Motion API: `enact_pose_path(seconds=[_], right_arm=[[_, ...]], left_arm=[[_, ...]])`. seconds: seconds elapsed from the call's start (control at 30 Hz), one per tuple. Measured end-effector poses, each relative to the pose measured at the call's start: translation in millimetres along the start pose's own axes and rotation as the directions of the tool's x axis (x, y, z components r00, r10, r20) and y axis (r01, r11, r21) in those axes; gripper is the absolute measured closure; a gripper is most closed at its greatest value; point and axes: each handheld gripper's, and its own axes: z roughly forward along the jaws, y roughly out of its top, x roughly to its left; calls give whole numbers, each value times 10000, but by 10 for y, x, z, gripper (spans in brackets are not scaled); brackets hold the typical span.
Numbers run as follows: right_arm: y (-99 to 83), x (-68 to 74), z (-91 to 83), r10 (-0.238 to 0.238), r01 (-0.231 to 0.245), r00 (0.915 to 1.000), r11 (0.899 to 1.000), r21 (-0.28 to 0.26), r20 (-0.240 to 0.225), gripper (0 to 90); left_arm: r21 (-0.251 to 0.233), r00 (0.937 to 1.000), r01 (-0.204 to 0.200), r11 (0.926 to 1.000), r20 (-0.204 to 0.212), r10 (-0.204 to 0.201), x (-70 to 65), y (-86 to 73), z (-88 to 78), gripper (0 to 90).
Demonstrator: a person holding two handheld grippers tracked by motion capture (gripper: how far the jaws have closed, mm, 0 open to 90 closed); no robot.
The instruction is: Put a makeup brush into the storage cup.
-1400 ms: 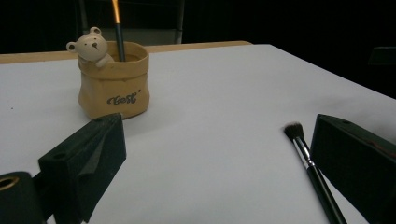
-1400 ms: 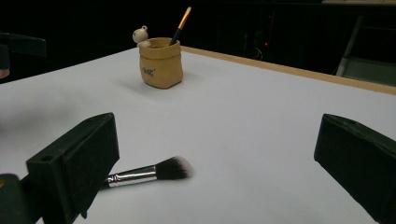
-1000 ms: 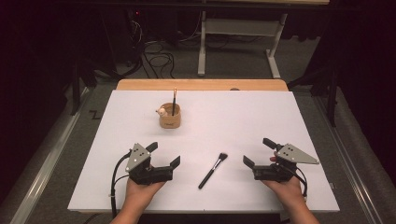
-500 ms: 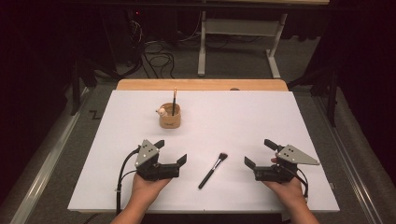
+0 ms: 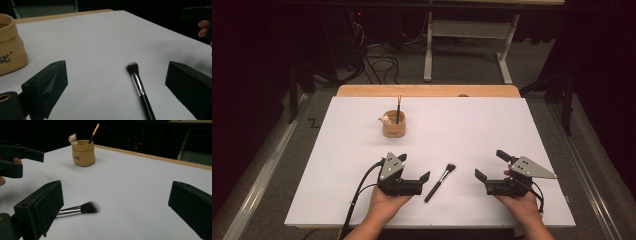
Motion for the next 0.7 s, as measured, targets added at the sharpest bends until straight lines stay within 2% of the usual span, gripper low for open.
enact_pose_path(seconds=[0.17,0.3,0.37,0.47,0.6,0.7], right_arm=[[0,10,5,10,-10,10000,10000,-13,28,6],[2,15,2,19,-19,10000,10000,9,-6,6],[1,19,2,30,-30,10000,10000,20,-13,6],[1,19,7,-20,20,10000,10000,24,-82,7],[0,17,6,46,-45,10000,10000,58,-81,7],[0,19,3,57,-57,10000,10000,44,-37,7]], left_arm=[[570,9995,-289,9980,177,279,-64,-10,51,58],[1280,9984,-414,9909,432,361,-83,-19,78,77],[1794,9974,-530,9823,571,433,-81,-30,94,78],[2617,9974,-597,9633,545,470,-70,-53,126,77],[3239,9969,-780,9429,365,699,-63,-70,125,77],[3536,9971,-756,9323,231,721,-58,-67,103,78]])
